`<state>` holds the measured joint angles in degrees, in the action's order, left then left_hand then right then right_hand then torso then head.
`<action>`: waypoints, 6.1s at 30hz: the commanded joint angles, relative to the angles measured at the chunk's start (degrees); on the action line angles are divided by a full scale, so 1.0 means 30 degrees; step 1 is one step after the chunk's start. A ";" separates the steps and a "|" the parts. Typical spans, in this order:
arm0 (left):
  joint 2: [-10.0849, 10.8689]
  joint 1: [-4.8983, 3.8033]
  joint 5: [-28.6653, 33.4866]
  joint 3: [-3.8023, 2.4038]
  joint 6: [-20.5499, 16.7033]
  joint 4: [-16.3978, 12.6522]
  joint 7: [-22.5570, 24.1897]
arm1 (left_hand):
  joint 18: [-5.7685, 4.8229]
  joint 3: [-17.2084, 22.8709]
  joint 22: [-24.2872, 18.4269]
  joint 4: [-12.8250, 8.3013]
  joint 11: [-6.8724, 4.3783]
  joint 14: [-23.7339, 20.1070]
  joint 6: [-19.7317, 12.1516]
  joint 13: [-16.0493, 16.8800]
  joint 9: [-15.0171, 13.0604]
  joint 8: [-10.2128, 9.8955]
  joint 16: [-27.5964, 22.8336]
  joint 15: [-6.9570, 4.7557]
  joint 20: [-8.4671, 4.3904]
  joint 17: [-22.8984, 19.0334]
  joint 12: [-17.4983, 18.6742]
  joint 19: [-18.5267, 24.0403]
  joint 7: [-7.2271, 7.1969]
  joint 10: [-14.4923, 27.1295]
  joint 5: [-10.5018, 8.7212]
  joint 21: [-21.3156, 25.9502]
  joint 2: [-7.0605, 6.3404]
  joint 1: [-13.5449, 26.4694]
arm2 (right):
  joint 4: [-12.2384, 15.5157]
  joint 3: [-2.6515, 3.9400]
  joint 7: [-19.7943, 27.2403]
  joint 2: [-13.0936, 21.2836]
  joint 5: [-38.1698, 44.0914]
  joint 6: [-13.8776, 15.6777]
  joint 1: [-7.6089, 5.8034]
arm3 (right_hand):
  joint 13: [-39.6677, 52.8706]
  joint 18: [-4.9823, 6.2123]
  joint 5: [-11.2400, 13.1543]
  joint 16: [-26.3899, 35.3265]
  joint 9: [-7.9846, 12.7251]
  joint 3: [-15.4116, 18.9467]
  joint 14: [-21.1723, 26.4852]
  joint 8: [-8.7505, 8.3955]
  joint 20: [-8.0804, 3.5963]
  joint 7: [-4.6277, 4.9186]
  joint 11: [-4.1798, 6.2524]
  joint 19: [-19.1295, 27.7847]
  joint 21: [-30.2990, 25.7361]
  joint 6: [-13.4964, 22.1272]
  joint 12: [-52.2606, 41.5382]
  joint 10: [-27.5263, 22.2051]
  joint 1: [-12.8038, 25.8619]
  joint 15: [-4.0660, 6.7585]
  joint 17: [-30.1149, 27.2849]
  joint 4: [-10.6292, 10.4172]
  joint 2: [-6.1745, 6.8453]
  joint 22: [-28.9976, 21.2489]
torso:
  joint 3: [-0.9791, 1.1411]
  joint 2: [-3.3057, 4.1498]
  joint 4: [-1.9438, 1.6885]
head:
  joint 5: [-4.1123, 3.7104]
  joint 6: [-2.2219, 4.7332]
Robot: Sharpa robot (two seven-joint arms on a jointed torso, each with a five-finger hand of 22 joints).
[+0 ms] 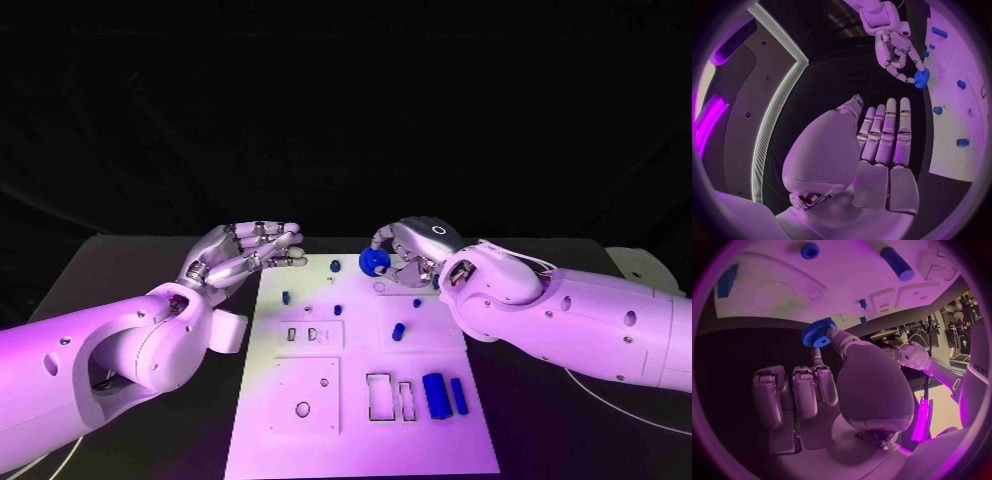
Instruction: Assemble the parts on the task board
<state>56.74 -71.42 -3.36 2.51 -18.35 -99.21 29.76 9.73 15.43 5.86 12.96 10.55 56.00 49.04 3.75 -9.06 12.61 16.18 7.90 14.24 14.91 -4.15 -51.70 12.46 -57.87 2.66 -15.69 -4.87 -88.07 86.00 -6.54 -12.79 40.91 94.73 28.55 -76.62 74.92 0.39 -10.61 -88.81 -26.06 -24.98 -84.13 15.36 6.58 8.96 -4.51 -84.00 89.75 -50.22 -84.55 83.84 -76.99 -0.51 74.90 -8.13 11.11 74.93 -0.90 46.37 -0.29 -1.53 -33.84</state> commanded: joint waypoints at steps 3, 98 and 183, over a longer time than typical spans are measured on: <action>-0.0072 -0.0017 0.0060 -0.0015 0.0345 -0.0024 0.0116 | 0.0253 0.0106 -0.0032 -0.0038 0.0093 -0.0120 -0.0033 0.0029 0.0017 -0.0061 -0.0070 0.0067 0.0028 0.0028 0.0089 -0.0126 0.0509 0.0015 0.0064 0.0079 -0.0034 0.0203 | 0.0259 0.0002 -0.1001 -0.0733 0.1593 0.0801 -0.0039 | 0.3556 -0.0129 -0.0057 -0.0055 0.0017 -0.0108 -0.1752 0.0037 -0.0049 0.0028 0.0084 -0.1999 0.0083 -0.0166 -0.0067 0.0680 0.0253 0.0101 0.4114 0.0001 0.0002 0.5023 | -0.0014 0.0032 -0.0035 | 0.0056 0.0043; 0.0031 -0.0017 0.0073 -0.0013 0.0437 0.0394 0.0164 | 0.0255 0.0222 -0.0070 -0.0021 0.0080 -0.0135 0.0005 0.0034 0.0022 -0.0071 -0.0111 0.0063 0.0032 0.0118 0.0098 -0.0132 0.0489 -0.0026 0.0065 0.0095 -0.0065 0.0261 | -0.1426 -0.0201 0.7722 0.4636 -1.1153 -0.2562 0.0289 | 0.2389 -0.0129 0.0219 -0.0010 0.0352 0.0231 -0.1706 -0.2514 -0.0262 -0.0174 0.0261 -0.1999 0.0083 0.0992 0.1471 -0.0560 -0.0429 0.0307 0.4042 0.0172 0.0280 0.5023 | 0.0394 -0.0299 0.0590 | -0.0066 0.0013; 0.0057 -0.0014 0.0073 -0.0013 0.0584 0.0531 -0.0016 | 0.0256 0.0322 -0.0104 0.0008 0.0072 -0.0119 0.0039 0.0034 0.0026 -0.0080 -0.0135 0.0056 0.0031 0.0212 0.0107 -0.0152 0.0484 -0.0061 0.0064 0.0102 -0.0103 0.0340 | -0.3821 -0.0267 0.6089 0.2143 -0.9465 -0.1539 0.1590 | 0.3106 -0.0129 0.0201 -0.0115 -0.0542 -0.0649 -0.1783 -0.0756 -0.0649 -0.0719 0.0704 -0.1999 0.0083 -0.2414 0.0564 0.0258 -0.0351 0.0775 0.4327 0.0529 -0.1139 0.5023 | 0.0429 -0.0245 0.0496 | -0.0006 -0.0531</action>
<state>56.95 -71.41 -3.31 2.51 -17.69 -97.49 29.45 9.73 16.14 5.60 12.88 10.55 55.79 49.04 3.78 -9.03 12.61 15.96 8.10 14.24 15.50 -4.15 -51.70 12.46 -57.87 2.66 -15.69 -5.17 -87.77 74.55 -7.32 5.66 47.40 65.67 23.48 -71.89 74.95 0.39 -10.10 -88.79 -27.08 -26.77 -84.03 12.67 5.02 7.09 -2.71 -84.11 89.75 -56.84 -82.70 83.99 -77.83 1.26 74.90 -6.67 8.87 74.92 0.36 45.60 1.18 -1.55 -35.39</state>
